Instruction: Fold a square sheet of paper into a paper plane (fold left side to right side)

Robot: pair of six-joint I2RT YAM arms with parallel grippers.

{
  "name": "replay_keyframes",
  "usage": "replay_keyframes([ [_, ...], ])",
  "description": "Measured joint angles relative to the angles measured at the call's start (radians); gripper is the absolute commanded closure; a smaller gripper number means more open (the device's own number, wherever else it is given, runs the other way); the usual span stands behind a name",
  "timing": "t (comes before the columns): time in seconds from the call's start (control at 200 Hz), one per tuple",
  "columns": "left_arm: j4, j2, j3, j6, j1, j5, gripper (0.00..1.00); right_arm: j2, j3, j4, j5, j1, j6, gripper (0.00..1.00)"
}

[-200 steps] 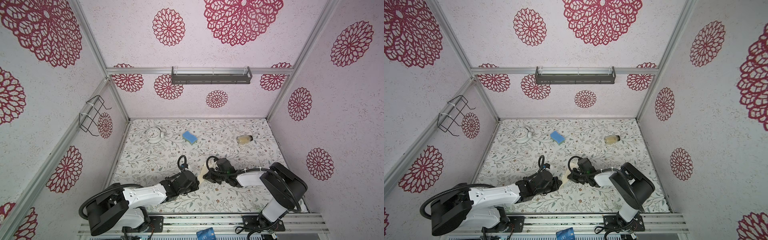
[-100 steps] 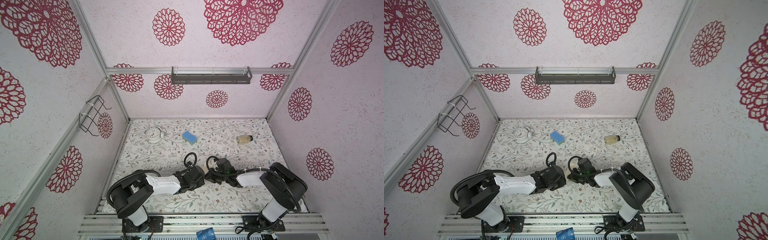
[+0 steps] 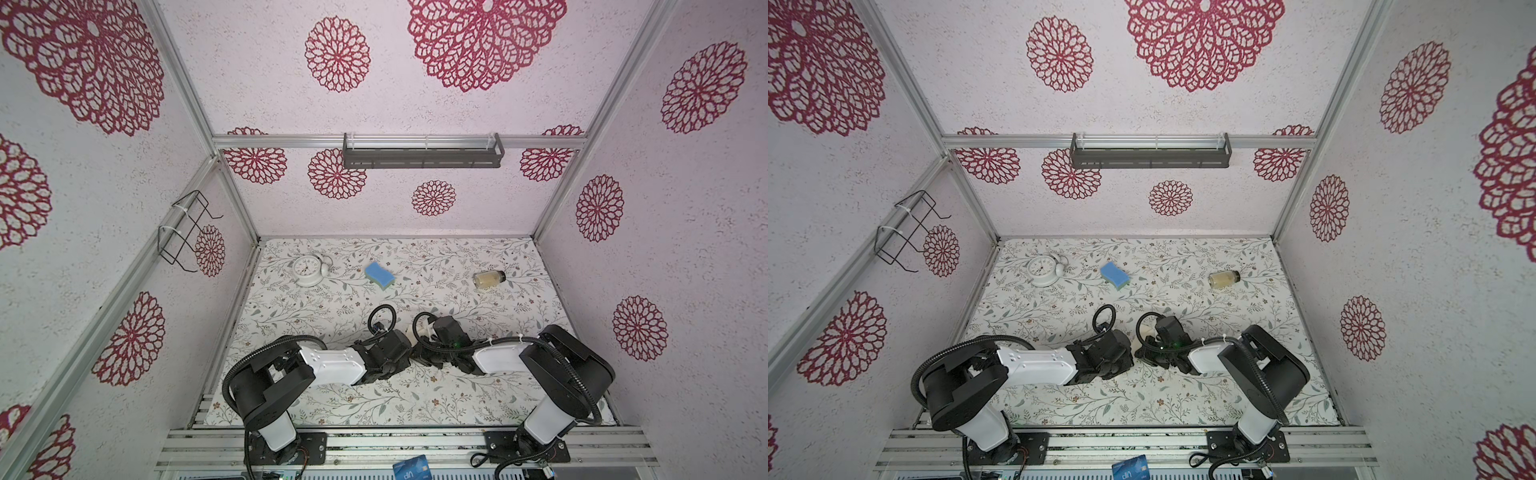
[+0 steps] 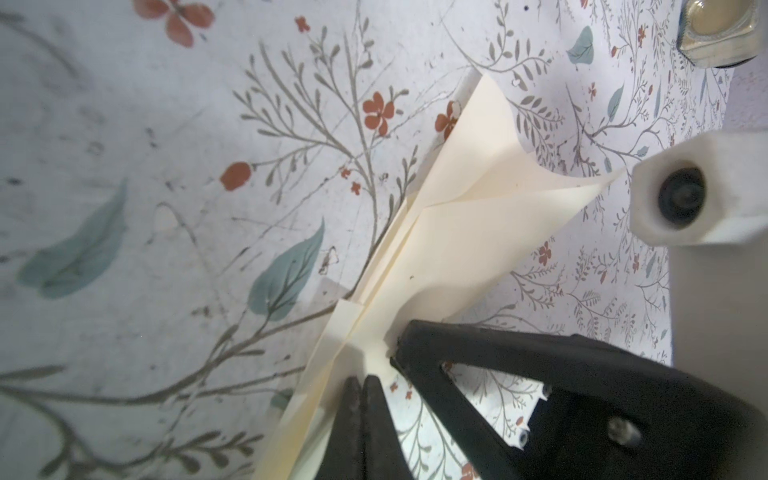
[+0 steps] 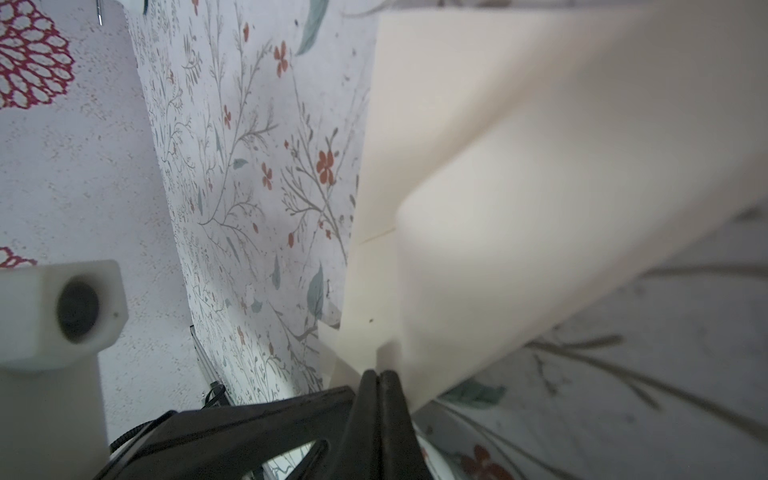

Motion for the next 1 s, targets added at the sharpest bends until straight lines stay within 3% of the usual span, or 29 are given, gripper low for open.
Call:
replay_keyframes([
  [1.001, -0.019, -0.137, -0.14, -0.12, -0.059, -0.058, 1.0, 0.012, 0.0, 0.024, 0.0, 0.0, 0.0, 1.0],
])
